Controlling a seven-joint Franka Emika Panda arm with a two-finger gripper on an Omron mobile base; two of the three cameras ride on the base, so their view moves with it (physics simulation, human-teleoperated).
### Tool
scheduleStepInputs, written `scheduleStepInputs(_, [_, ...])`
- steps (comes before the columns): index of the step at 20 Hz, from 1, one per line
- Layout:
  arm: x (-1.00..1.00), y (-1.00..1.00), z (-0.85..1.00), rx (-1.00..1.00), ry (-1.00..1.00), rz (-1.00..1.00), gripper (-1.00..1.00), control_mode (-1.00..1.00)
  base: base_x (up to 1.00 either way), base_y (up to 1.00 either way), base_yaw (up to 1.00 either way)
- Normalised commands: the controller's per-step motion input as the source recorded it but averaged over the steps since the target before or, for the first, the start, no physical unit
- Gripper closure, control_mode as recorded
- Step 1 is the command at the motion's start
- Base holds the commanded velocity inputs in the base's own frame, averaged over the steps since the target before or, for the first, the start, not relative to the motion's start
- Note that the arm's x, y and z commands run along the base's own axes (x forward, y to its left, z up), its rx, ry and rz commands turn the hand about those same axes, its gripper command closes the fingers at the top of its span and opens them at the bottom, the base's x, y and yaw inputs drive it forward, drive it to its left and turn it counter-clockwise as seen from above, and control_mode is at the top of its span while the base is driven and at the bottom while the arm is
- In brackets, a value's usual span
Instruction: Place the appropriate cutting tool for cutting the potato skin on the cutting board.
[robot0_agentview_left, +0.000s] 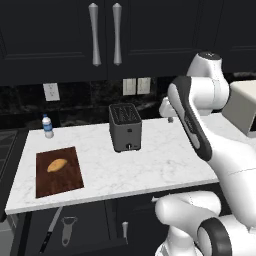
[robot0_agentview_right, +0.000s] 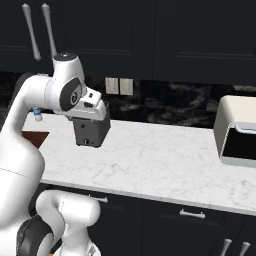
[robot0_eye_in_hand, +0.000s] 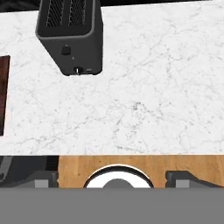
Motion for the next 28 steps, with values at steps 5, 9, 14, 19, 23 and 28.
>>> scheduleStepInputs(5, [-0.76,0.00,-0.01,0.03,0.00,-0.02,-1.00,-1.00,0.00,0.00,0.00])
scheduleStepInputs(9, [-0.81,0.00,-0.02,0.03,0.00,-0.02,-1.00,-1.00,0.00,0.00,0.00])
scheduleStepInputs(14, [-0.82,0.00,-0.03,0.02,0.00,-0.02,-1.00,-1.00,0.00,0.00,0.00])
scheduleStepInputs(19, [-0.01,0.03,0.00,0.00,0.00,0.00,-1.00,-1.00,0.00,0.00,0.00])
scheduleStepInputs(23, [0.00,0.50,-0.13,-0.03,0.00,0.00,-1.00,-1.00,0.00,0.00,0.00])
scheduleStepInputs(28, [0.00,0.90,-0.27,-0.08,0.01,0.00,-1.00,-1.00,0.00,0.00,0.00])
